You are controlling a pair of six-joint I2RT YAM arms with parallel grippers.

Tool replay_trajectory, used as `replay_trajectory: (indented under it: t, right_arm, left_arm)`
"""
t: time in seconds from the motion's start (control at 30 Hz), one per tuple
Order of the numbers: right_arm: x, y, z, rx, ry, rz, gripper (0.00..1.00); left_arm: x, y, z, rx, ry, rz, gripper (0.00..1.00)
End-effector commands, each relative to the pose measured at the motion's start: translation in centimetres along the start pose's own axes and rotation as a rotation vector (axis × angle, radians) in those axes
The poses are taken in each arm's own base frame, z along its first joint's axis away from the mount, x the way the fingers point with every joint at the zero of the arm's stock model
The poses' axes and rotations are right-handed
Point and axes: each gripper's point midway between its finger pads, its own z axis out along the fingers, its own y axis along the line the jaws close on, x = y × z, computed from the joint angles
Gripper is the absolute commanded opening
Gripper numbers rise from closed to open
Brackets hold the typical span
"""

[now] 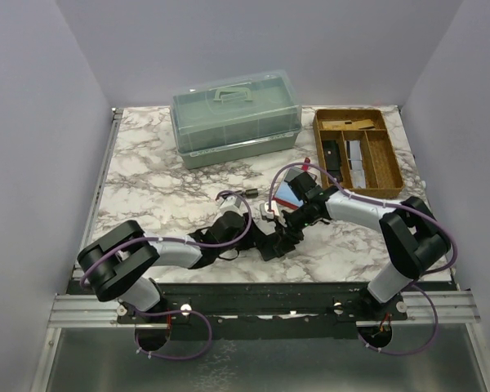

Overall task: Take the credit cards out of the card holder
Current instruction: Remove the credit card from the card holder.

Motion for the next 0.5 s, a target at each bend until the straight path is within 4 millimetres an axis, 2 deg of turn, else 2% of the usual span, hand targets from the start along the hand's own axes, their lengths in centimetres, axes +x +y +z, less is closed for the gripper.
replay_trajectory:
  t: [0.0, 0.13, 0.27, 0.47]
  right_arm:
    - [0.7, 0.2, 0.4, -0.019, 0.025, 0.033, 0.24]
    - [0.5, 0.3, 0.3, -0.019, 0.018, 0.037, 0.18]
    - [0.1, 0.4, 0.2, -0.029, 0.005, 0.038, 0.01]
    - [-1.7, 1.0, -0.4, -0.039, -0.059, -0.001, 0.00]
  left_arm:
    - [6.5, 11.7, -2.3, -0.425, 0.213, 0.099, 0.49]
    - [6.7, 12.3, -2.4, -0.458, 0.216, 0.109, 0.48]
    - [6.5, 12.4, -2.6, -0.470, 0.204, 0.106, 0.47]
    - [5.5, 11.8, -3.1, -0.457, 0.158, 0.099, 0.47]
